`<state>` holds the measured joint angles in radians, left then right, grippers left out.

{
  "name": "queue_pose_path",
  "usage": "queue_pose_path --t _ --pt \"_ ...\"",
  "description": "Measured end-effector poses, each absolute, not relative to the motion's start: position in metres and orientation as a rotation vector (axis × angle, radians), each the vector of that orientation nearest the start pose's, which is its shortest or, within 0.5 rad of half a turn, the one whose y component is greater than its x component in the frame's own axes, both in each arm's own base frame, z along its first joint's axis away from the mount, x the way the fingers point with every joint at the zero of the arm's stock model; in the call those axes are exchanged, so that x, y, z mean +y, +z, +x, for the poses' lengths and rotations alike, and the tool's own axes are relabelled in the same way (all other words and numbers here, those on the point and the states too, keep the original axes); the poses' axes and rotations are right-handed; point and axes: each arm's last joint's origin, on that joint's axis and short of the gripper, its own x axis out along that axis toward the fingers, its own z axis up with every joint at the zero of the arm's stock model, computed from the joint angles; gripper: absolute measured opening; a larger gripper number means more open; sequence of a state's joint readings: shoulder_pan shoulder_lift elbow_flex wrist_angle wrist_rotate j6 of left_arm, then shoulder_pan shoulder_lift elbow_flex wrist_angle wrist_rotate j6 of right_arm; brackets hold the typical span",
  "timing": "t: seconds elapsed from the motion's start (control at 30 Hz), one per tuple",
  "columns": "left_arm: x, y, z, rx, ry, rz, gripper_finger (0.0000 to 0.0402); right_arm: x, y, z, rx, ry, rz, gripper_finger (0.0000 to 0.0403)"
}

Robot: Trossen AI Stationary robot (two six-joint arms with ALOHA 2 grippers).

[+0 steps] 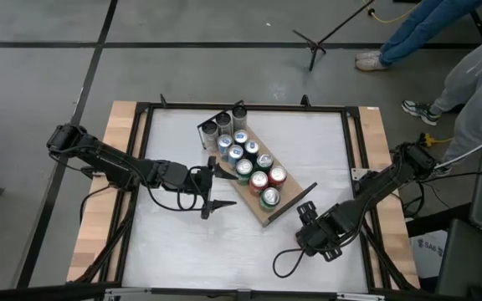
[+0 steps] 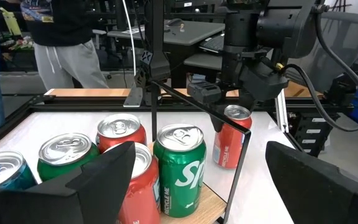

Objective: Place canned beverage on shelf
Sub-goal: Put the red soda can on the shelf

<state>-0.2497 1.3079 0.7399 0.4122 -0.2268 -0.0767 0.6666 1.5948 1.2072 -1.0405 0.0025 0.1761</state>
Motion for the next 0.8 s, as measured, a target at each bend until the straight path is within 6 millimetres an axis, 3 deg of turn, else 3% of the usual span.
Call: queue_pose_path --t 0.47,0.8 --pt "-0.0641 0.2623 0.2778 0.152 -0.017 -0.040 0.0354 0.1794 0.2347 0.2273 1.410 0.430 -0.324 0.0306" --pt "-0.0641 0.2623 0.2778 0.152 -0.017 -0.040 0.0354 0.1795 0.2349 0.2274 1.409 0.430 -0.323 0.0386"
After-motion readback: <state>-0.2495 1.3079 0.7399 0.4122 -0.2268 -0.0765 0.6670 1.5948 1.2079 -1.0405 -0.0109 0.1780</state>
